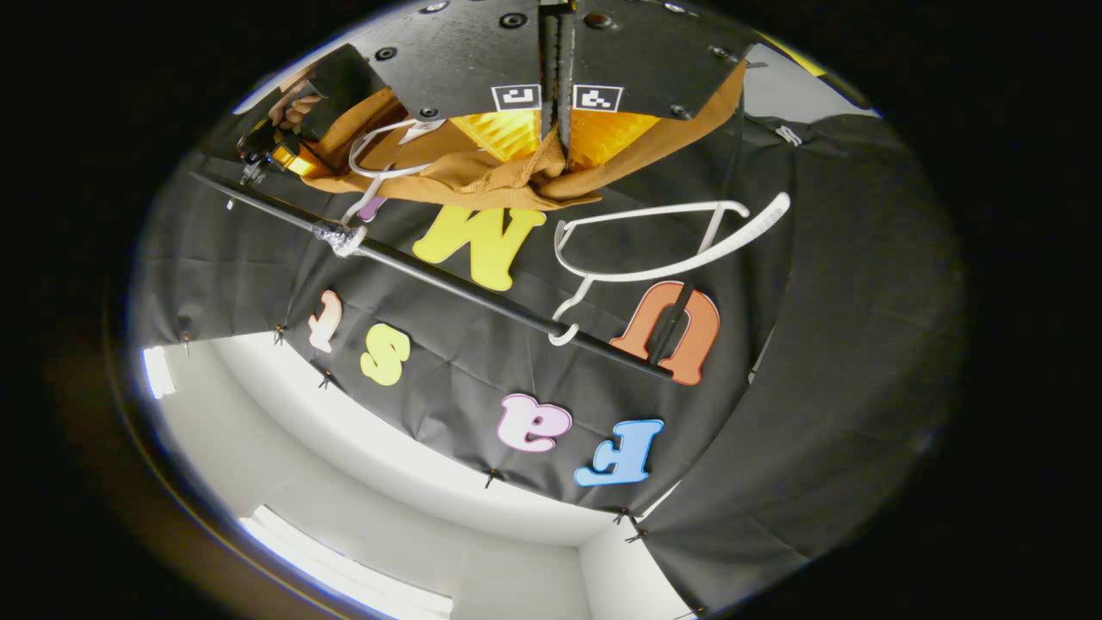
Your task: Grasp the clothes on the hanger with both hands and then place them into the laundry hamper below.
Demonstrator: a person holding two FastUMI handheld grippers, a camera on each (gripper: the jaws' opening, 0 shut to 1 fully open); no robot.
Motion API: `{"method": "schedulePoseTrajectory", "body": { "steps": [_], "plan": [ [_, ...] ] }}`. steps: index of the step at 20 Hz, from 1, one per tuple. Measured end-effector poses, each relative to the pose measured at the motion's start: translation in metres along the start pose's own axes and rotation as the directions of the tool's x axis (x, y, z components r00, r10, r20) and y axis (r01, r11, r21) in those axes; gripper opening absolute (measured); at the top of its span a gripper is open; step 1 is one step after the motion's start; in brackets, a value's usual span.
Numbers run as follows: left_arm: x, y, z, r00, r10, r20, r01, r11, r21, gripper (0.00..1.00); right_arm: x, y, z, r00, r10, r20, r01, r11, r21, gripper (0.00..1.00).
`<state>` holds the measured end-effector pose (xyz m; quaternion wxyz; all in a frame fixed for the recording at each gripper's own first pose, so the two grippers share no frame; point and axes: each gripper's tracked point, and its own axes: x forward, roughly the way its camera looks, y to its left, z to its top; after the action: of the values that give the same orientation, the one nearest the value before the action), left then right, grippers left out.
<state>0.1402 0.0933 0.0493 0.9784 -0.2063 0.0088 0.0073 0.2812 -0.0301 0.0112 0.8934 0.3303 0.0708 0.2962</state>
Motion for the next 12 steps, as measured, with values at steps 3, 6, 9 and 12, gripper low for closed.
{"method": "schedulePoseTrajectory", "body": {
  "steps": [3,6,9,12],
  "plan": [
    [-0.004,0.003,0.006,1.0,-0.008,-0.005,0.008,0.999,0.052,0.0,0.009,-0.001,0.001,0.999,-0.007,-0.035,0.004,0.998,-0.07,0.07],
    [-0.003,0.005,0.01,0.999,-0.025,-0.032,0.028,0.995,0.095,0.05,0.017,-0.004,-0.001,0.995,-0.032,-0.096,0.011,0.978,-0.207,0.07],
    [-0.001,0.008,0.005,0.996,-0.041,-0.073,0.049,0.993,0.11,0.05,0.029,-0.01,-0.001,0.99,-0.047,-0.136,0.005,0.955,-0.296,0.07],
    [0.009,0.009,0.004,0.992,-0.067,-0.108,0.082,0.988,0.132,0.05,0.041,-0.034,-0.016,0.976,-0.088,-0.199,0.025,0.954,-0.3,0.07]
  ]
}}
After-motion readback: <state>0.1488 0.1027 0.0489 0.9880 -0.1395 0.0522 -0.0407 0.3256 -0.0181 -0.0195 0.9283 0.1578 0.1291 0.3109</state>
